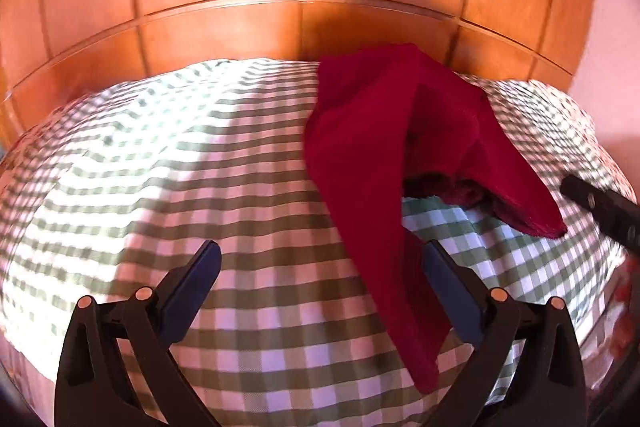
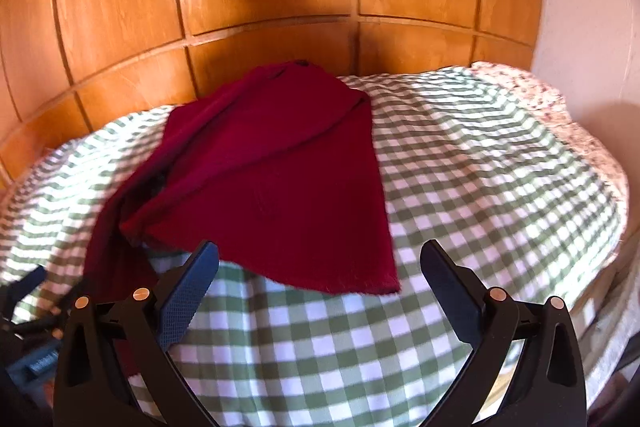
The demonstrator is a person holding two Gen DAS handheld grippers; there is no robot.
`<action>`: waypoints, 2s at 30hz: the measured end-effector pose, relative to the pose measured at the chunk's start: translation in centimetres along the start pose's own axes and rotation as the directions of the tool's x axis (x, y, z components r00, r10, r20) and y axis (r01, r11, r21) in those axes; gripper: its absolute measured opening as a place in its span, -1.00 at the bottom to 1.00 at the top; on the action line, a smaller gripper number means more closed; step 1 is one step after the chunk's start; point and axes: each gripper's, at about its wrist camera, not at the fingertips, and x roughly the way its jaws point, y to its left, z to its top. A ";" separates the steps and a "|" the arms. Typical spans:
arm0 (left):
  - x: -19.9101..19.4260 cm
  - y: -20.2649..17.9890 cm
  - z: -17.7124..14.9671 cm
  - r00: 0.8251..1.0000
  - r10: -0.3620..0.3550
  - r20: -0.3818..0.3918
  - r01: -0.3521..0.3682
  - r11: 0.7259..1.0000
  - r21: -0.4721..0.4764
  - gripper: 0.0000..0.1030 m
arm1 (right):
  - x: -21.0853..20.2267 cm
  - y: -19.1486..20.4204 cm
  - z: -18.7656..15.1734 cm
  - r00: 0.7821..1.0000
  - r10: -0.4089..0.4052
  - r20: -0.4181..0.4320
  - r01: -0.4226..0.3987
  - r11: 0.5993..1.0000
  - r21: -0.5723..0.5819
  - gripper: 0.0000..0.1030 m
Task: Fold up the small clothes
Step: 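Grasp the red sweater edge with the right tool while the left tool grasps another edge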
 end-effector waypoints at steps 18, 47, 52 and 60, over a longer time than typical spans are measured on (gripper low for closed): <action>0.2 9.0 7.4 0.996 -0.062 0.063 0.070 0.988 -0.141 -0.92 | 10.2 3.9 7.6 0.849 0.499 -0.172 -0.469 0.863 0.188 -0.83; 11.8 8.7 10.9 0.938 -0.336 -0.085 0.298 0.906 -0.301 0.23 | 12.9 -14.1 8.6 0.960 0.146 -0.239 -0.099 0.975 0.198 0.74; 14.6 4.0 9.3 0.864 -0.485 -0.138 0.412 0.837 -0.361 0.23 | 12.1 -8.5 3.1 0.870 0.367 -0.329 -0.305 0.925 0.226 0.38; 14.2 1.7 8.8 0.872 -0.471 -0.134 0.405 0.847 -0.346 -0.94 | 12.6 -4.0 1.6 0.874 0.354 -0.332 -0.325 0.935 0.140 -0.82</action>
